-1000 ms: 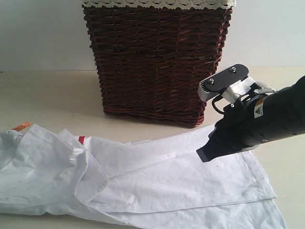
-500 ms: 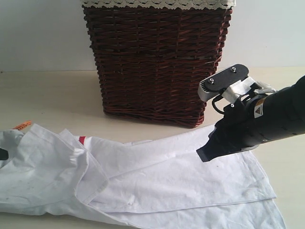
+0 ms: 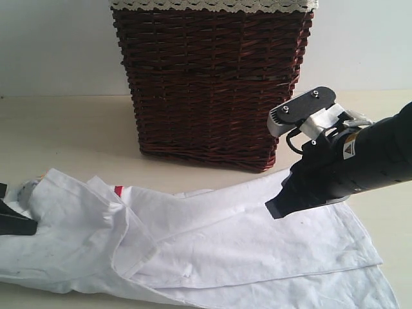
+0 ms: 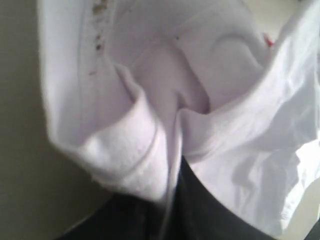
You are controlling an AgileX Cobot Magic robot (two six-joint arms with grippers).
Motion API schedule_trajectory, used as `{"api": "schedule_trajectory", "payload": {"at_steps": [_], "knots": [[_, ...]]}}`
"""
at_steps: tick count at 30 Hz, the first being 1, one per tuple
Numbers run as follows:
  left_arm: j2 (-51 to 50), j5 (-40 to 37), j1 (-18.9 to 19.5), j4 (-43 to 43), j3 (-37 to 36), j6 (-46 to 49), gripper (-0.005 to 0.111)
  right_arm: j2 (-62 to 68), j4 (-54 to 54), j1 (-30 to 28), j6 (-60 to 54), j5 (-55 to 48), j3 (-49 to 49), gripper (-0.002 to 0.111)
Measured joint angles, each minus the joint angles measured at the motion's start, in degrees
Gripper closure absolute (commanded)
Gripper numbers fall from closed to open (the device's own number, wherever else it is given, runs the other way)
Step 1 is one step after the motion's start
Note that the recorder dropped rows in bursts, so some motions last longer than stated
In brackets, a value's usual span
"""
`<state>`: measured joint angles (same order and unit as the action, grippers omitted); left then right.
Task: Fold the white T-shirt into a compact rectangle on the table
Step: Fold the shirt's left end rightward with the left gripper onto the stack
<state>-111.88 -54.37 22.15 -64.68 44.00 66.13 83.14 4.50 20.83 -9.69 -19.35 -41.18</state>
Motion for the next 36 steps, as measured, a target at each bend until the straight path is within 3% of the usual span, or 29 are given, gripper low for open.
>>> {"api": "schedule_trajectory", "payload": {"at_steps": [7,13,15,17,21,24,27,29,31,34,36], "knots": [[2.36,-5.64,0.8,3.12,5.87,-7.24,0.107,0.0,0.0,0.0,0.0,0.0,0.0,0.108],[9.52,-5.76,7.26,6.81,6.77,-17.71,0.107,0.0,-0.11,0.0,0.0,0.0,0.0,0.108],[12.83,-5.91,8.55,5.28,6.52,-18.82,0.107,0.0,-0.11,0.0,0.0,0.13,0.0,0.108],[17.39,-9.06,7.12,-0.23,6.1,-17.81,0.107,-0.39,-0.42,0.0,0.0,0.82,0.0,0.108],[24.19,-13.34,-5.11,-9.81,6.17,-15.61,0.107,-3.54,-9.68,0.0,5.72,1.62,0.0,0.108],[25.16,-11.01,-18.64,-10.96,6.17,-15.53,0.107,-6.79,-28.89,0.0,25.14,-0.47,0.0,0.108],[24.64,-0.89,-31.19,-11.07,6.17,-15.53,0.107,-9.42,-41.13,0.0,40.41,-4.63,0.09,0.108],[22.73,7.54,-38.64,-11.33,6.17,-15.53,0.102,-11.42,-42.64,0.0,43.35,-5.34,0.09,0.108],[19.54,13.83,-45.73,-13.94,6.17,-15.02,0.076,-13.75,-42.71,0.0,44.28,-5.34,0.09,0.108],[15.43,14.9,-50.74,-19.81,7.28,-12.17,0.029,-15.19,-42.71,0.0,44.42,-5.34,0.09,0.108],[13.49,13.2,-52.83,-23.92,9.21,-9.69,0.014,-15.73,-42.71,0.0,44.52,-5.79,0.09,0.108]]}}
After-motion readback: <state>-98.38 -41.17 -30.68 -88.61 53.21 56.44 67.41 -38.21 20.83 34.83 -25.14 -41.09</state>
